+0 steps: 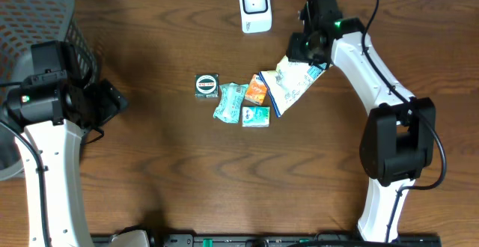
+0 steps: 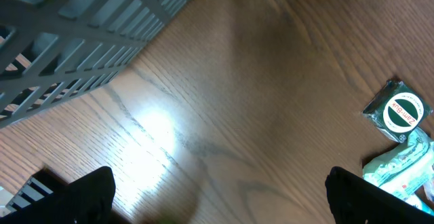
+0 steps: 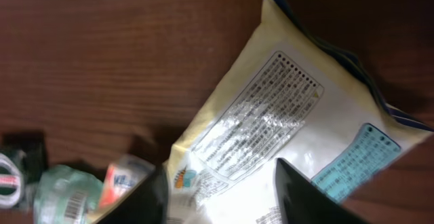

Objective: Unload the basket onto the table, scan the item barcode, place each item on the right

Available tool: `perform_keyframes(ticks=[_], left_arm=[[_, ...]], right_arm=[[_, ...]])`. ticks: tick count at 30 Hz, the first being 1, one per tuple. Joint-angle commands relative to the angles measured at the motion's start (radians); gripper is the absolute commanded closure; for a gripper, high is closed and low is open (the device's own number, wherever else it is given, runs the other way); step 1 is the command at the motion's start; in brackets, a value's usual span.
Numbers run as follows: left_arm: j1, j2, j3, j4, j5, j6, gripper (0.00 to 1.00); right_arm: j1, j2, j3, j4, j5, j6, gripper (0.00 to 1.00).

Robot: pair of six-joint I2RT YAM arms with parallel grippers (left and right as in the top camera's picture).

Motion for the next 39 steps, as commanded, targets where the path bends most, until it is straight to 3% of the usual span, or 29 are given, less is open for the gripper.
perform_keyframes(ticks=[1, 7, 14, 30, 34, 39], left_arm=[[0.004, -0.004, -0.003, -0.006, -0.016, -0.006, 0.02], [0.004, -0.004, -0.003, -0.006, -0.016, -0.006, 0.02], [0.004, -0.004, -0.003, -0.006, -0.016, -0.006, 0.02], [0.004, -0.004, -0.003, -0.006, -0.016, -0.006, 0.02], [0.004, -0.004, -0.003, -0.006, -0.016, -0.006, 0.02], [0.004, -0.004, -0.003, -0.006, -0.016, -0.006, 0.02]], right_arm=[[-0.002, -0.01, -0.074, 0.047, 0.005, 0.006, 0.64], [-0.003, -0.01, -0.187, 0.108, 0.032, 0.005, 0.76], [-0.005, -0.02, -0.189, -0.064, 0.22, 0.005, 0.99], [-0.005, -0.156, -0.188, -0.422, 0.276, 0.026, 0.99], [-0.004, -0.27, -0.188, -0.372, 0.216, 0.025, 0.99], [0.0, -0.343, -0.188, -0.153, 0.092, 0.025, 0.92]])
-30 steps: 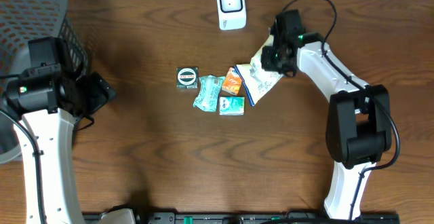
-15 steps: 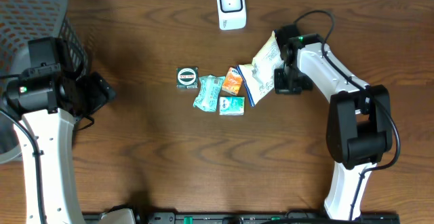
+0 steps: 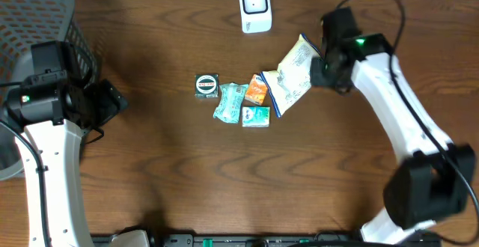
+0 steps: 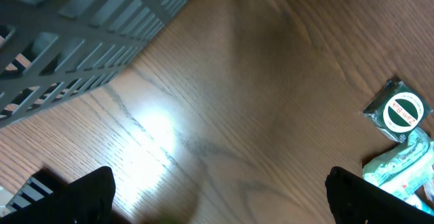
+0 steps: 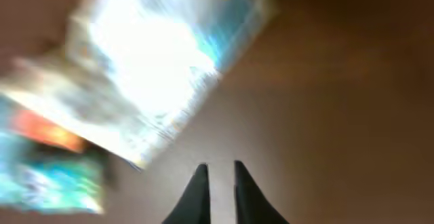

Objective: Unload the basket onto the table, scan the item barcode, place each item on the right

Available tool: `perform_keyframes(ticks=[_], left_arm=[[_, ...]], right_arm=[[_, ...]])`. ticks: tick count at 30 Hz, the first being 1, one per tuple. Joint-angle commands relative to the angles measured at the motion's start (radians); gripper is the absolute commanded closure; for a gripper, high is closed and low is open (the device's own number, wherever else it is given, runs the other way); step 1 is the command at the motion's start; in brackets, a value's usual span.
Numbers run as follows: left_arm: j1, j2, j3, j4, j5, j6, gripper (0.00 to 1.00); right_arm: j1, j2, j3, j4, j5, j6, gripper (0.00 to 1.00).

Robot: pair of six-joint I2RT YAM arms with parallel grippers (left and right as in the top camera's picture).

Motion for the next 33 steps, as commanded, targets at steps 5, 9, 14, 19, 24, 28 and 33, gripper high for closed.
perform_keyframes(ticks=[5, 9, 14, 19, 24, 28, 33], left_arm=[[0.004, -0.004, -0.003, -0.005, -0.016, -0.006, 0.03], [0.004, -0.004, -0.003, -0.005, -0.016, -0.006, 0.02], [0.004, -0.004, -0.003, -0.005, -0.016, -0.006, 0.02], [0.004, -0.004, -0.003, -0.005, -0.016, -0.006, 0.02], [0.004, -0.004, -0.003, -0.005, -0.016, -0.006, 0.03], [0.004, -0.004, -0.003, -0.005, -0.016, -0.006, 0.02], [0.004, -0.004, -0.003, -0.005, -0.016, -0.006, 0.02]], right_arm=[[0.023, 0.017, -0.002, 0.249, -0.175, 0.014, 0.92], [0.052, 0.09, -0.002, 0.376, -0.176, 0.021, 0.89], [0.076, 0.204, -0.002, 0.489, -0.174, 0.021, 0.86], [0.071, 0.304, -0.002, 0.484, -0.171, 0.021, 0.89], [0.06, 0.329, -0.002, 0.386, -0.147, 0.016, 0.97], [0.056, 0.326, -0.002, 0.28, -0.124, -0.056, 0.99], [0.055, 0.325, -0.002, 0.102, -0.016, -0.063, 0.99]])
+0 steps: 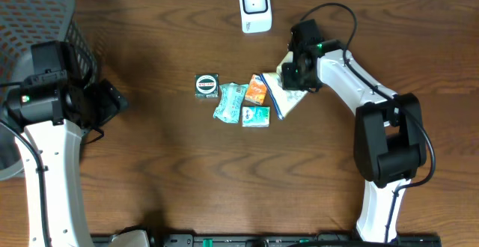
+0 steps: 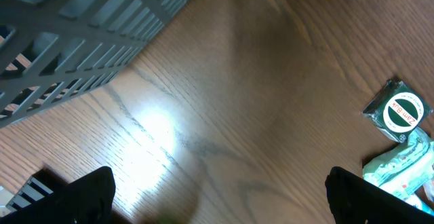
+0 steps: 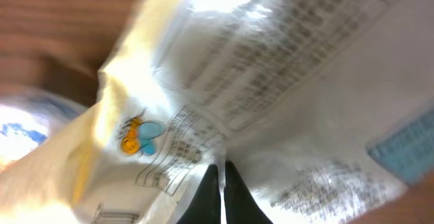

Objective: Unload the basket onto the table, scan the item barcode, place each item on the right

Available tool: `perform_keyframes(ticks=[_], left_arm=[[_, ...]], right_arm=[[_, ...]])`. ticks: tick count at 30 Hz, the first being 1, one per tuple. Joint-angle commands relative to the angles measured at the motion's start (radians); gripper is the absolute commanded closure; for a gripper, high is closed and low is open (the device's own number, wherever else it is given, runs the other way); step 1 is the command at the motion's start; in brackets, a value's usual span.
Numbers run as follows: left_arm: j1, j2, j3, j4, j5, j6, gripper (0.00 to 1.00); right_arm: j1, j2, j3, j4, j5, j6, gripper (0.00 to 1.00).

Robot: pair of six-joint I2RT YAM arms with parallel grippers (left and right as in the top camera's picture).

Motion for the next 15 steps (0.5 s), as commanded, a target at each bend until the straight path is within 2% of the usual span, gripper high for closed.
perform_keyframes(ticks=[1, 9, 12, 15], left_arm=[[0.004, -0.004, -0.003, -0.005, -0.016, -0.006, 0.03], [0.004, -0.004, -0.003, -0.005, -0.016, -0.006, 0.02], [0.004, -0.004, -0.003, -0.005, -0.016, -0.006, 0.02], [0.004, -0.004, -0.003, -0.005, -0.016, -0.006, 0.02]], right_arm=[[-0.004, -0.002, -0.007, -0.09, 0.115, -0.026, 0.99], [-0.003, -0.071, -0.005, -0.203, 0.079, -0.023, 0.99], [-0.003, -0.146, -0.002, -0.178, 0.061, -0.001, 0.99], [-0.003, -0.23, -0.002, -0.079, 0.037, -0.002, 0.99]])
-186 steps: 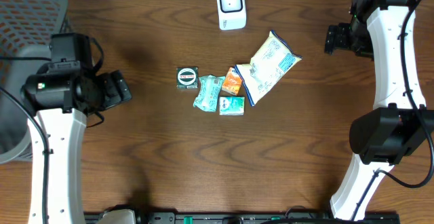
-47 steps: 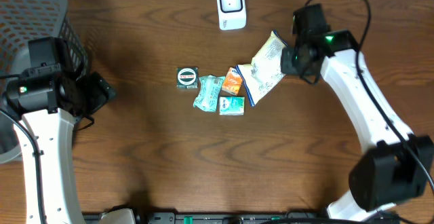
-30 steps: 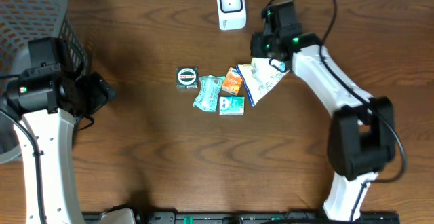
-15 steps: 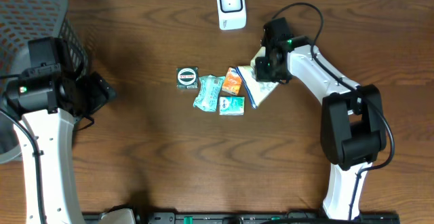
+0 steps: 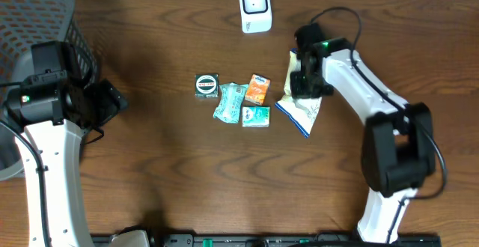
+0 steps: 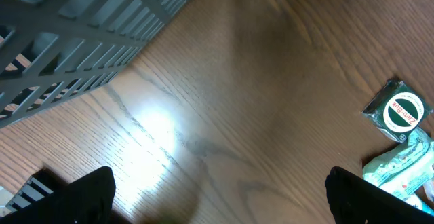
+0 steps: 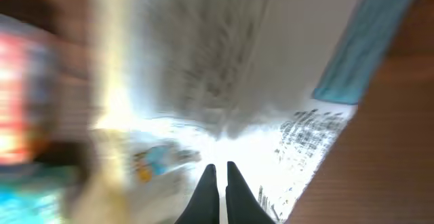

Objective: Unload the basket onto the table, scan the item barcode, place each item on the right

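Note:
The white-and-yellow snack bag [image 5: 305,106] lies printed side up, right of the small packets and apart from them. My right gripper [image 5: 303,82] is shut, its tips [image 7: 220,190] low over the bag [image 7: 271,81]; that view is blurred and shows nothing pinched between them. At the table's far edge stands the white barcode scanner [image 5: 254,7]. My left gripper [image 6: 217,197] hangs open over bare wood at the left, far from the bag.
A round-labelled green packet [image 5: 206,85], a teal packet [image 5: 229,101], an orange packet [image 5: 258,88] and a small teal box [image 5: 255,115] cluster mid-table. A grey mesh basket [image 5: 45,7] stands at the far left corner, beside the left arm.
The snack bag has shifted right and toward the front, off the orange packet, which now shows whole. The shut right gripper has moved with it. The left arm is unchanged.
The right gripper first stood open over the bag's upper end, the bag leaning on the packets. Then it was shut beside the bag's right edge. Later its shut tips lay on the bag, and now the bag lies apart from the pile.

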Available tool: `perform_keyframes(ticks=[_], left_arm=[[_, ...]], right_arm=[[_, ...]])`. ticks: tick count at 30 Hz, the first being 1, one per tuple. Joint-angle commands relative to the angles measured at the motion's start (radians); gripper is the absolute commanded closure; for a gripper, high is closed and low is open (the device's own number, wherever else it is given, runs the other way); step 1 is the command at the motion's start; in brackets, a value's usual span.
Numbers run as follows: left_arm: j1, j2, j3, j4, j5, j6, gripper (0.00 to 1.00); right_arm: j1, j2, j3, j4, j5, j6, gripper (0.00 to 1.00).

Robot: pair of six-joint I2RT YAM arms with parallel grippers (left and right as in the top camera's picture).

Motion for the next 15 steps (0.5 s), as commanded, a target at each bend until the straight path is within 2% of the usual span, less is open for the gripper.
perform_keyframes(ticks=[1, 6, 11, 15], left_arm=[[0.004, -0.004, -0.003, -0.005, -0.017, -0.006, 0.02], [0.004, -0.004, -0.003, -0.005, -0.016, -0.006, 0.02], [0.004, -0.004, -0.003, -0.005, -0.016, -0.006, 0.02], [0.004, -0.004, -0.003, -0.005, -0.016, -0.006, 0.02]], right_arm=[[-0.003, -0.136, 0.008, 0.092, -0.029, 0.007, 0.99], [-0.002, -0.159, 0.008, 0.348, -0.044, 0.007, 0.92], [0.016, -0.089, 0.008, 0.541, -0.054, 0.007, 0.87], [0.026, -0.012, 0.008, 0.565, -0.042, 0.007, 0.86]])
